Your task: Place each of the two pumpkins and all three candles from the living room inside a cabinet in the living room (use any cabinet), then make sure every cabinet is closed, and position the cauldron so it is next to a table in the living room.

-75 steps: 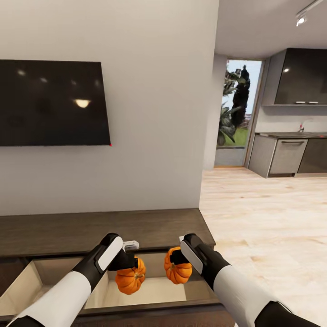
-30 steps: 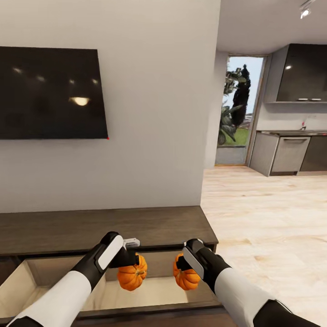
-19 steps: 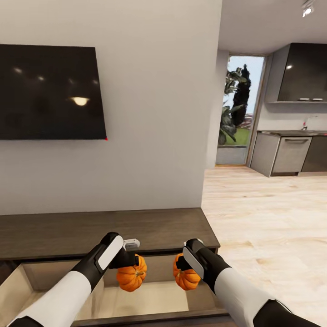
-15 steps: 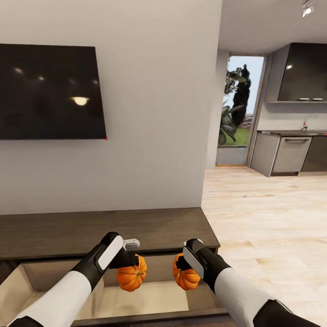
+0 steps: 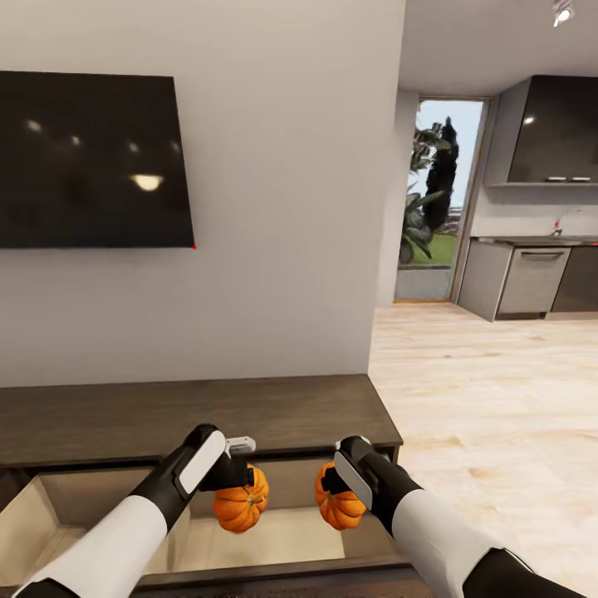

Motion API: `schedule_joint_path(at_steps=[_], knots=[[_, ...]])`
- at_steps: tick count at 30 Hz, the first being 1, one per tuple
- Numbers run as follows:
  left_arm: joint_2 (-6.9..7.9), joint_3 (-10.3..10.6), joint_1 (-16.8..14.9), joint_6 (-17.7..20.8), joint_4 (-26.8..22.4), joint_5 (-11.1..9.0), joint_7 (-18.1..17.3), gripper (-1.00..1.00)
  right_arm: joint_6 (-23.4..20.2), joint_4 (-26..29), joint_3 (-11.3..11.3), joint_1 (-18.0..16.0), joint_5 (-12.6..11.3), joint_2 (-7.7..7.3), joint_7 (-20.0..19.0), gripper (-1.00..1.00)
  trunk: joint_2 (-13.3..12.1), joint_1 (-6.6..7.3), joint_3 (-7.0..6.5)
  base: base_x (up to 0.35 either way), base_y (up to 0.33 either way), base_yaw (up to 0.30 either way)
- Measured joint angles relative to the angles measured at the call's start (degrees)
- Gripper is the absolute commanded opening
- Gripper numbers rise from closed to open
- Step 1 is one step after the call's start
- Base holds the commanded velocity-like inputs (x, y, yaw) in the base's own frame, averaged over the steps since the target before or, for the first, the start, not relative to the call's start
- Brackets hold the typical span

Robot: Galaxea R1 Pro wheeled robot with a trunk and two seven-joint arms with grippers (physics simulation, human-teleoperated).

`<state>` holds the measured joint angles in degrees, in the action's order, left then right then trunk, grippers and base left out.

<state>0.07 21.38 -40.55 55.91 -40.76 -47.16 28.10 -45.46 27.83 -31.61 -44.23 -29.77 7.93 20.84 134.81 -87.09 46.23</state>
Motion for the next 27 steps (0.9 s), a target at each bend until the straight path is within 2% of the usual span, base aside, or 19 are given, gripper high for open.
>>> schedule_joint_path(at_steps=[5,11,19,27], knots=[[0.0,0.0,0.0,0.0,0.1,0.0,-0.1,-1.0,0.1,0.0,0.0,0.0,0.0,0.01,0.0,-1.0,2.0,-1.1,0.9,0.0,0.0,0.0],[0.0,0.0,0.0,-0.1,-0.1,0.0,-0.1,-1.0,3.2,-0.1,0.0,0.0,0.0,0.02,0.0,-1.0,4.4,-2.42,1.97,0.0,0.0,0.0],[0.0,0.1,0.0,-0.5,-0.2,0.0,-0.2,-1.0,3.8,-0.1,-0.1,0.0,-0.1,0.03,0.0,-1.0,7.6,-4.17,3.41,0.0,0.0,0.0],[0.0,0.3,0.0,-0.6,-0.2,0.0,-0.2,-1.0,3.9,-0.1,-0.1,0.0,-0.1,0.1,0.0,-1.0,7.6,-4.17,3.41,0.03,0.0,0.0]])
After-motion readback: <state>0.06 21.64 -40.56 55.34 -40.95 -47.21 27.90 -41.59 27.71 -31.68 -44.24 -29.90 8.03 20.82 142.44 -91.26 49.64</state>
